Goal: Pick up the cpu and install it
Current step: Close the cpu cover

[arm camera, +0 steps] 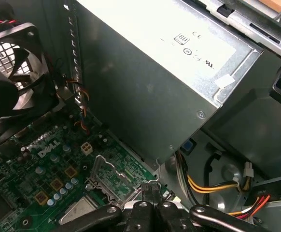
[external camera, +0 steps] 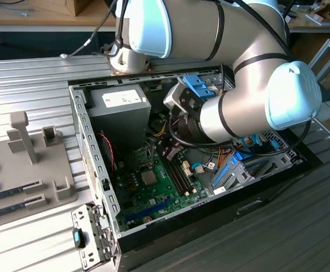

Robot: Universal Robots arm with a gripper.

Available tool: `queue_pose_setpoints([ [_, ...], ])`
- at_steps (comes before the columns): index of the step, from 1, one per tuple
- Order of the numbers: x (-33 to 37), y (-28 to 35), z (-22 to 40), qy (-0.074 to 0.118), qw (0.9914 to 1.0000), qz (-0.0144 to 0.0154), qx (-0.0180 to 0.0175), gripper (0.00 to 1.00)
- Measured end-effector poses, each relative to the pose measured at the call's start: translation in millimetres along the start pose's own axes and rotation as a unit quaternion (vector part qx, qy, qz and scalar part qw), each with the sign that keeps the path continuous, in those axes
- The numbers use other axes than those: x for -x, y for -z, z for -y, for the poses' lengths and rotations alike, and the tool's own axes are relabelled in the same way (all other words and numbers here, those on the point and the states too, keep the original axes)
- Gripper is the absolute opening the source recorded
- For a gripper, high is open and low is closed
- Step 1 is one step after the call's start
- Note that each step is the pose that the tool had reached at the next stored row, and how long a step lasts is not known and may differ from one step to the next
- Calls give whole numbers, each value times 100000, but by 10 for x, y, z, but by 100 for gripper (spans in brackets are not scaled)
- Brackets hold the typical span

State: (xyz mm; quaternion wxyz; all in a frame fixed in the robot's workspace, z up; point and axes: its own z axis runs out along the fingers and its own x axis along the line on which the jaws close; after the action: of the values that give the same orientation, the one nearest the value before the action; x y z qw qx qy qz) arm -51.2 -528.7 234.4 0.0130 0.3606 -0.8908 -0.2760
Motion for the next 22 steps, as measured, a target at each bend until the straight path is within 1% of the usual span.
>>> queue_pose_setpoints([
  [5, -46, 35, 41, 25, 100000, 0, 16, 11],
  [12, -131, 100, 117, 44, 100000, -3, 33, 11],
  [16, -177, 133, 158, 67, 100000, 47, 95, 11],
  [19, -191, 145, 170, 68, 100000, 54, 102, 11],
  [21, -188, 157, 164, 86, 100000, 82, 123, 11],
  [22, -185, 173, 155, 68, 100000, 65, 113, 11],
])
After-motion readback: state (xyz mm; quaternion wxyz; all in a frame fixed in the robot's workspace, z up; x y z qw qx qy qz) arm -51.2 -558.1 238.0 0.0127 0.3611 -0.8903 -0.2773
